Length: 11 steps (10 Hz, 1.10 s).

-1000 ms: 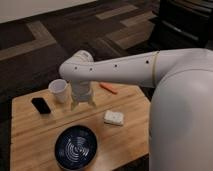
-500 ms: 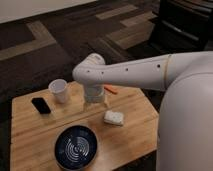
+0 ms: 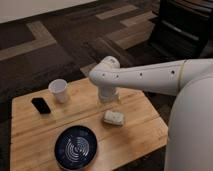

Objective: Wipe the white sponge on the table

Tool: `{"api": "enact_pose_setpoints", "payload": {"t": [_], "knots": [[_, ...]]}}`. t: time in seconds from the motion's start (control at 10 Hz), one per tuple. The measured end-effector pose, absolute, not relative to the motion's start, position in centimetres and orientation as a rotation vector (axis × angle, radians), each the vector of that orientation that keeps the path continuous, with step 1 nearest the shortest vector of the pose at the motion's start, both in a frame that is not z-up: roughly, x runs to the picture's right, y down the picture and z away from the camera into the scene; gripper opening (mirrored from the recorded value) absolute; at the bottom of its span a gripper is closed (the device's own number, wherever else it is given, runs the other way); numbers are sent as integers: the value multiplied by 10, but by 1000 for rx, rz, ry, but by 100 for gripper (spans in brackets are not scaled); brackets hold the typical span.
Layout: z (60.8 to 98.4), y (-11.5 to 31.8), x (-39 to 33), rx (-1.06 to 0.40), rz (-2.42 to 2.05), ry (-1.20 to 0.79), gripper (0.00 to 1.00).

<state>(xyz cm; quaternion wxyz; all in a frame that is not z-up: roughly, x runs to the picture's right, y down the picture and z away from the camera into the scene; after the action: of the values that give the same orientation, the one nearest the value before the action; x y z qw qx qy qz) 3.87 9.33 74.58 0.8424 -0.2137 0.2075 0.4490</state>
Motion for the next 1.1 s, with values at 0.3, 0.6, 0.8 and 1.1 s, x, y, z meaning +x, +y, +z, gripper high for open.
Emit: {"api": "enact_pose_setpoints", "payload": {"t": [0.3, 0.6, 0.8, 1.1], "knots": [[746, 89, 42, -432, 873, 420, 65], [746, 89, 41, -433, 872, 419, 65], [747, 91, 42, -436, 832, 411, 65], [744, 94, 40, -455, 670, 345, 65]]}}
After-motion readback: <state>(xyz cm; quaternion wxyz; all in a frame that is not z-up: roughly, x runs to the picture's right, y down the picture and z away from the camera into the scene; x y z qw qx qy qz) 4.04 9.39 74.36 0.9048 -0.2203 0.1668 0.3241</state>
